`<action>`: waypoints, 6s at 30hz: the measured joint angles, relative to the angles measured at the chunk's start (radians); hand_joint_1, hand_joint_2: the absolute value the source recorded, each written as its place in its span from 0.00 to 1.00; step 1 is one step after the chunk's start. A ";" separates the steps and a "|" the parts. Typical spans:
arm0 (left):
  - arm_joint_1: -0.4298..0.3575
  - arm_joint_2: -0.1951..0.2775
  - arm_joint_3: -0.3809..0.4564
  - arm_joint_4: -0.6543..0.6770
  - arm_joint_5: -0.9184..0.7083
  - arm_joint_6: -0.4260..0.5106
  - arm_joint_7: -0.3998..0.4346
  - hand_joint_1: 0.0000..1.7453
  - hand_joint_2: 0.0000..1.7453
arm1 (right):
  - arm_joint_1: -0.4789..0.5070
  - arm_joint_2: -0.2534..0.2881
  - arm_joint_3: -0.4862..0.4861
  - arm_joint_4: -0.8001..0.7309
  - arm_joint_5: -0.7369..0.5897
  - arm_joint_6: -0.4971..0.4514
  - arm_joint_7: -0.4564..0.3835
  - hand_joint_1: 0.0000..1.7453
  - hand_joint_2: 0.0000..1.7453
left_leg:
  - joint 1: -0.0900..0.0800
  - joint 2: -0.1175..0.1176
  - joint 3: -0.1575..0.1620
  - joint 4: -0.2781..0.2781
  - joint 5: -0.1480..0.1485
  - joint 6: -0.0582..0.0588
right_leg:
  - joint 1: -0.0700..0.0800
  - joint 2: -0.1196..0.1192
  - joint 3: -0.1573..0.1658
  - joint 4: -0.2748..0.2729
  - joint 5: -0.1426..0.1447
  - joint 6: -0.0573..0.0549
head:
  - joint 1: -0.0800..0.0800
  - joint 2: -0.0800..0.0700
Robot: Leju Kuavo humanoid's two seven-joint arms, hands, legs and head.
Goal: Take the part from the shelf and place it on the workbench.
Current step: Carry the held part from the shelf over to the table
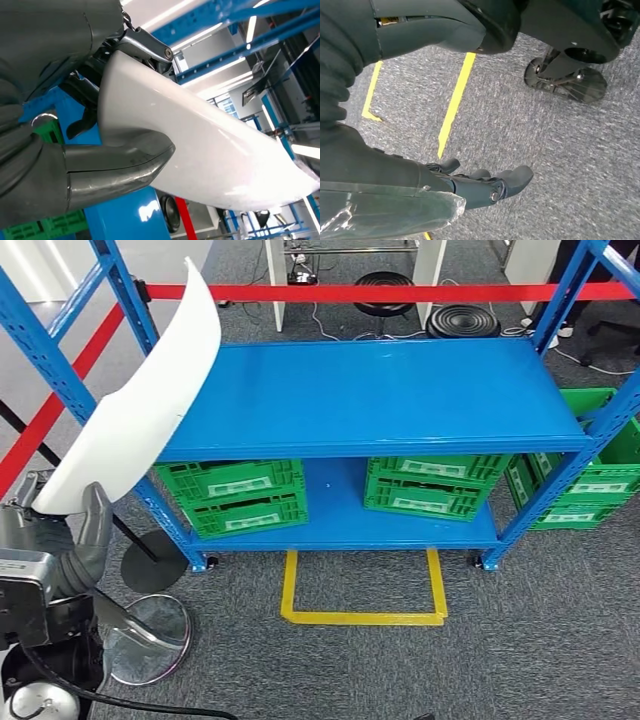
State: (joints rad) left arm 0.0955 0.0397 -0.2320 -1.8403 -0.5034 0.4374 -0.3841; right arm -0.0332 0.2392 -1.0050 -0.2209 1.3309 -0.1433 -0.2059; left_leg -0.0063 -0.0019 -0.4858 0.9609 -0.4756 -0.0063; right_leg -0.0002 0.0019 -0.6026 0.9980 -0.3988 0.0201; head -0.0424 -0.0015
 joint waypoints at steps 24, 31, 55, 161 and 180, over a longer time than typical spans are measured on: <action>0.042 0.003 0.005 -0.027 -0.015 0.014 0.003 0.96 1.00 | 0.003 0.001 -0.010 -0.001 -0.013 -0.010 -0.056 0.00 1.00 | 0.006 0.003 -0.227 0.298 -0.078 -0.023 | -0.009 0.004 0.064 0.010 -0.073 -0.011 | 0.006 0.000; 0.046 0.003 0.011 -0.034 -0.017 0.016 0.003 0.96 1.00 | 0.002 0.001 -0.010 -0.001 -0.013 -0.008 -0.056 0.00 1.00 | -0.011 0.001 -0.033 0.013 0.018 0.025 | 0.006 0.004 0.035 0.010 -0.043 -0.001 | 0.007 0.000; 0.082 0.004 0.019 -0.047 -0.001 0.034 -0.004 0.96 1.00 | 0.003 -0.005 -0.012 -0.001 -0.013 0.013 -0.059 0.00 1.00 | 0.006 0.003 -0.224 0.311 -0.072 -0.021 | -0.005 0.003 0.047 0.009 -0.057 -0.018 | 0.006 0.000; 0.142 0.057 0.039 -0.060 0.063 -0.232 0.024 0.96 1.00 | 0.004 -0.017 -0.056 -0.001 -0.024 0.061 -0.094 0.00 1.00 | 0.014 0.016 -0.062 0.012 0.042 0.020 | -0.010 0.008 -0.110 0.281 -0.163 0.041 | 0.021 0.000; 0.151 0.057 0.042 -0.064 0.081 -0.223 0.024 0.96 1.00 | 0.004 -0.020 -0.057 -0.003 -0.023 0.061 -0.092 0.00 1.00 | 0.010 0.000 -0.135 0.189 -0.021 -0.019 | -0.011 0.045 0.021 0.020 -0.034 -0.010 | 0.018 0.000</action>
State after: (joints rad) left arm 0.2467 0.0962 -0.1900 -1.9038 -0.4223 0.2143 -0.3605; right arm -0.0291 0.2191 -1.0621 -0.2243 1.3076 -0.0827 -0.2979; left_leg 0.0036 -0.0023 -0.6204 1.1496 -0.4962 -0.0254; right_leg -0.0115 0.0467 -0.5815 1.0179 -0.4329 0.0104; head -0.0247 -0.0015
